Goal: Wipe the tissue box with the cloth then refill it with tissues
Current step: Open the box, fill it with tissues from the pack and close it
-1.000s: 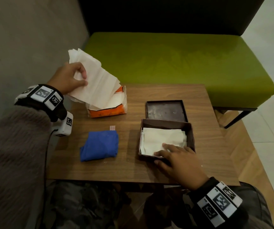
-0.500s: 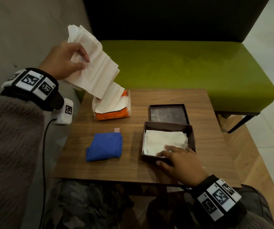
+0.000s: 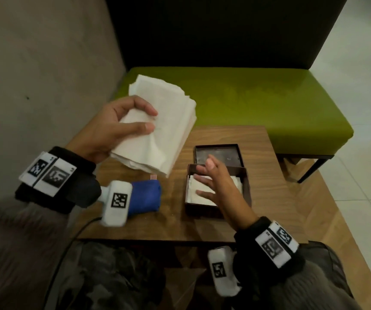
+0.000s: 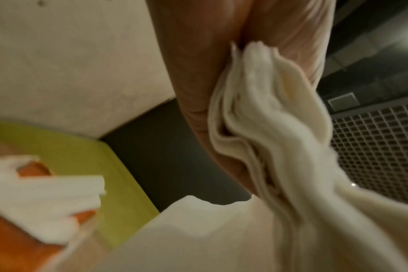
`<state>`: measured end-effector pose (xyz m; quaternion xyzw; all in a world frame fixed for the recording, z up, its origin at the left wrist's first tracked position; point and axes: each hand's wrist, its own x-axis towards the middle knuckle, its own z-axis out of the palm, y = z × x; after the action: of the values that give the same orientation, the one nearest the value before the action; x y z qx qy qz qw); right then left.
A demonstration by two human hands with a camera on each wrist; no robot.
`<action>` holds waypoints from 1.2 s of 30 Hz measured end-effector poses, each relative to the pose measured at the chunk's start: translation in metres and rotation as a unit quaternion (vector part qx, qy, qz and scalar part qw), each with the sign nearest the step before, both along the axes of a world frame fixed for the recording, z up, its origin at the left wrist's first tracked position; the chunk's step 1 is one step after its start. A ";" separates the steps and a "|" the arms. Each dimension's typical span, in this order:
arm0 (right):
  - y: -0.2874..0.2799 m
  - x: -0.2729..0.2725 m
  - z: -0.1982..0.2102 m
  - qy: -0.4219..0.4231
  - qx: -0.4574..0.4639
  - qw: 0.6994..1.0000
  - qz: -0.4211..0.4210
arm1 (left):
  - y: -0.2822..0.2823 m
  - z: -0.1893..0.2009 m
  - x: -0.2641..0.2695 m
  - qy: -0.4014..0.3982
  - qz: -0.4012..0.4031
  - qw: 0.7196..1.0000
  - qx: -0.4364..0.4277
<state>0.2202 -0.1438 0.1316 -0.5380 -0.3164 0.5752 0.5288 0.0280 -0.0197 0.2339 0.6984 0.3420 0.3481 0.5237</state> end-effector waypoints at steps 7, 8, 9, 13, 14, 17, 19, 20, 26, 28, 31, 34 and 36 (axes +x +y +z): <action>-0.021 0.004 -0.015 0.278 -0.001 0.961 0.005 | -0.052 -0.035 0.014 -0.043 -0.024 0.996 -0.070; -0.026 0.007 -0.015 0.276 0.006 0.961 -0.004 | -0.055 -0.041 0.013 -0.041 -0.011 0.996 -0.074; -0.031 0.012 -0.017 0.269 0.011 0.963 -0.017 | -0.058 -0.047 0.012 -0.030 0.002 0.997 -0.073; -0.049 0.030 -0.016 0.176 -0.005 0.983 -0.056 | -0.073 -0.068 0.009 0.025 0.033 0.996 -0.074; -0.053 0.034 -0.014 0.146 -0.016 0.987 -0.065 | -0.077 -0.072 0.010 0.037 0.037 0.996 -0.073; -0.060 0.039 -0.009 0.061 -0.020 0.993 -0.096 | -0.089 -0.080 0.014 0.080 0.031 0.995 -0.047; -0.065 0.038 -0.003 0.013 -0.009 0.994 -0.104 | -0.097 -0.083 0.018 0.096 0.025 0.994 -0.035; -0.066 0.036 0.000 -0.002 -0.003 0.995 -0.104 | -0.100 -0.084 0.020 0.093 0.025 0.995 -0.037; -0.065 0.014 0.022 -0.009 0.024 0.998 -0.064 | -0.118 -0.091 0.033 0.060 0.031 0.995 -0.071; -0.063 0.004 0.028 0.002 0.028 0.999 -0.027 | -0.123 -0.094 0.037 0.035 0.039 0.994 -0.097; -0.066 -0.003 0.034 0.016 0.038 0.999 -0.002 | -0.131 -0.095 0.040 -0.041 0.071 0.972 -0.220; -0.076 0.009 0.035 -0.018 0.075 0.991 -0.110 | -0.132 -0.097 0.035 -0.135 0.059 0.921 -0.360; -0.080 0.020 0.028 -0.062 0.060 0.981 -0.175 | -0.132 -0.099 0.033 -0.144 0.044 0.916 -0.371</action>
<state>0.2398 -0.2235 0.1599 -0.5868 -0.2833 0.4198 0.6318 0.0610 -0.1517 0.1349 0.3807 0.3977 0.3153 0.7730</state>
